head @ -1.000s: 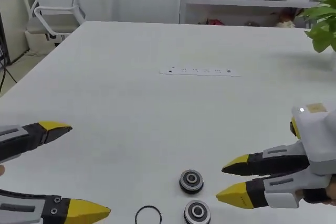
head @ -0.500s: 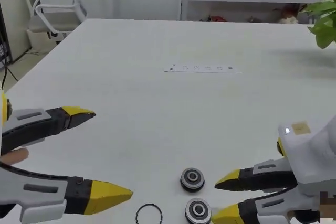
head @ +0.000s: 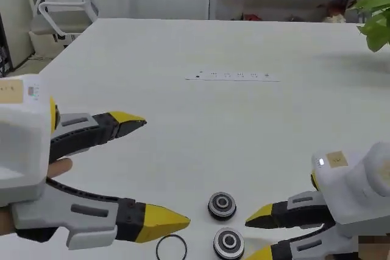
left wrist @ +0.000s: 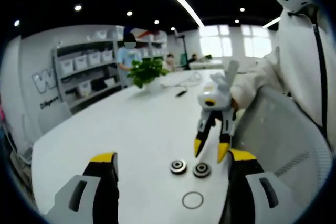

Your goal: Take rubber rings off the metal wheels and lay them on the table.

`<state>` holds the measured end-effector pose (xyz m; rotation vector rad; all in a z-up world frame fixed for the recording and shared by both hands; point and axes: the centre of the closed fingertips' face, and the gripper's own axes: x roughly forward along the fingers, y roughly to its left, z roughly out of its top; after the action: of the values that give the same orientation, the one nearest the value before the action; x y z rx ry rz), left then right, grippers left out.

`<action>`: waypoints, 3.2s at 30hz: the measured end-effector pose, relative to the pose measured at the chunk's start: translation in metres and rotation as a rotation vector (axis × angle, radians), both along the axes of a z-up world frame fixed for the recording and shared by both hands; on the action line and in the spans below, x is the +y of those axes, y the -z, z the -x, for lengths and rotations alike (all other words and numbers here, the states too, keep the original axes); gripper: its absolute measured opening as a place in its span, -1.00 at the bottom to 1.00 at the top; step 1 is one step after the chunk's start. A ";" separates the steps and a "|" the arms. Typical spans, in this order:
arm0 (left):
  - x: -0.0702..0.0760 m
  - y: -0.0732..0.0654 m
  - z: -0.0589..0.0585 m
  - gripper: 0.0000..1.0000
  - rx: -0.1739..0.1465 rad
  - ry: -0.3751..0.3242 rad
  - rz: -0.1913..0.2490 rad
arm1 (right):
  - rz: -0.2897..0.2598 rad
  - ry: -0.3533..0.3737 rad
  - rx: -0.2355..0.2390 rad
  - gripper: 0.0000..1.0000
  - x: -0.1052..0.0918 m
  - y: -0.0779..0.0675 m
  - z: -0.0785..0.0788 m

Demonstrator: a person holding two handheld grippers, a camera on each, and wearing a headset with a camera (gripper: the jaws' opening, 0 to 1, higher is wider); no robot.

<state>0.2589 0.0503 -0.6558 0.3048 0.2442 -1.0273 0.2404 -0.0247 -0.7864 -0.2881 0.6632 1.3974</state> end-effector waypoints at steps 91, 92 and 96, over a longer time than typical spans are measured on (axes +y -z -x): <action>-0.075 0.136 0.012 -0.71 0.123 0.298 -0.102 | 0.044 -0.026 -0.028 -0.78 -0.001 0.026 -0.006; -0.075 0.136 0.012 -0.71 0.122 0.297 -0.102 | 0.038 -0.031 -0.029 -0.81 -0.001 0.025 -0.005; -0.075 0.136 0.012 -0.71 0.124 0.294 -0.096 | 0.044 -0.027 -0.025 -0.87 -0.002 0.025 -0.006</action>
<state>0.2472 -0.0244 -0.7921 0.3723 0.3690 -1.3291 0.2462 -0.0267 -0.8116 -0.3498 0.6720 1.4037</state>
